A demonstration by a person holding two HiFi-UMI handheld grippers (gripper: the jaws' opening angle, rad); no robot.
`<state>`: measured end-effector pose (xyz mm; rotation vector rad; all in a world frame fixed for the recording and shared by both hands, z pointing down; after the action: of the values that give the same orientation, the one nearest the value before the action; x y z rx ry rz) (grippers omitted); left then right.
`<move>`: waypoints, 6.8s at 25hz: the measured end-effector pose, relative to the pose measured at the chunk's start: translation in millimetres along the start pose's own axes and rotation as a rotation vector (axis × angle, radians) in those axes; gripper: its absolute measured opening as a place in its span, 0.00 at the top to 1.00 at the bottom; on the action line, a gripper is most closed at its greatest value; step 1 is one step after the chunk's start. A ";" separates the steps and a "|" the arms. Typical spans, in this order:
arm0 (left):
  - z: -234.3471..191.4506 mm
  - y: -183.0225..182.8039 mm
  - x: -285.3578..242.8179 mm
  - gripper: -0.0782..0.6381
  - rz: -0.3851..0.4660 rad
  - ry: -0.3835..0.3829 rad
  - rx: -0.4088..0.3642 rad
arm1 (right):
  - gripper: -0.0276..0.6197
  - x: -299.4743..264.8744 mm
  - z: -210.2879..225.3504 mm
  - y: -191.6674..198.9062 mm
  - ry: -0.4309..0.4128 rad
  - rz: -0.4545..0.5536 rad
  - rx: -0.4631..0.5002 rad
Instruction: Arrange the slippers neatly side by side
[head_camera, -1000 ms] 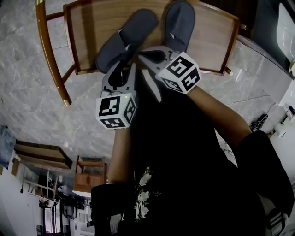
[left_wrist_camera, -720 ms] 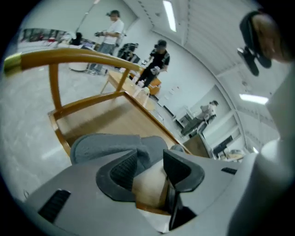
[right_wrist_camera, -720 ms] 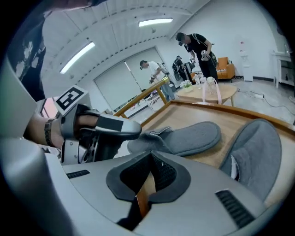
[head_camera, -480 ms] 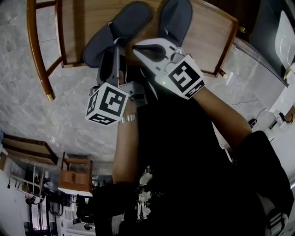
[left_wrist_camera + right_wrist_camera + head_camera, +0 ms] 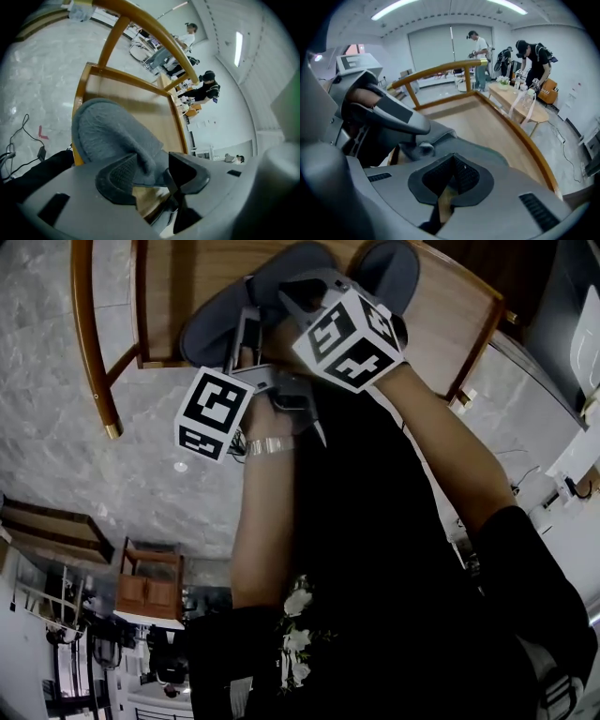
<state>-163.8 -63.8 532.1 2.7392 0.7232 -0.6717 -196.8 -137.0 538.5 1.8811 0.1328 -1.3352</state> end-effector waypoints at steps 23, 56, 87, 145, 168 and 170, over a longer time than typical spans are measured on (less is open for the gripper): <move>-7.8 -21.3 -32.5 0.87 -0.298 -0.103 -0.628 | 0.96 -0.4 -54.3 20.7 -0.145 -0.149 -0.117; 125.1 47.7 -20.2 0.88 -0.973 0.200 -1.592 | 0.96 137.4 37.7 19.6 0.107 0.366 -0.417; 66.3 91.4 -78.3 0.88 -1.375 0.261 -1.630 | 0.91 73.4 78.8 106.2 0.481 0.116 -0.781; 54.1 100.9 -94.5 0.88 -1.165 0.280 -1.264 | 0.93 78.4 95.2 122.6 0.625 0.152 -1.143; 93.3 107.4 -60.6 0.82 -0.831 0.277 -1.170 | 0.72 140.8 99.7 94.9 0.473 0.323 -0.883; 95.3 117.5 -62.6 0.82 -0.818 0.287 -1.147 | 0.73 149.4 104.1 98.1 0.460 0.335 -0.848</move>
<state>-187.2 -220.7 491.5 1.4302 1.6537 0.0914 -159.7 -323.0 456.0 1.3461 0.5065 -0.4656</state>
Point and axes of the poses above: the fingertips, and each gripper's own axes: x backward along the fingers, z to its right, y out of its underside, the point moved 1 cm from there along x, backward along the fingers, and after that the axes turned 14 degrees about y, right-handed, at the moved point
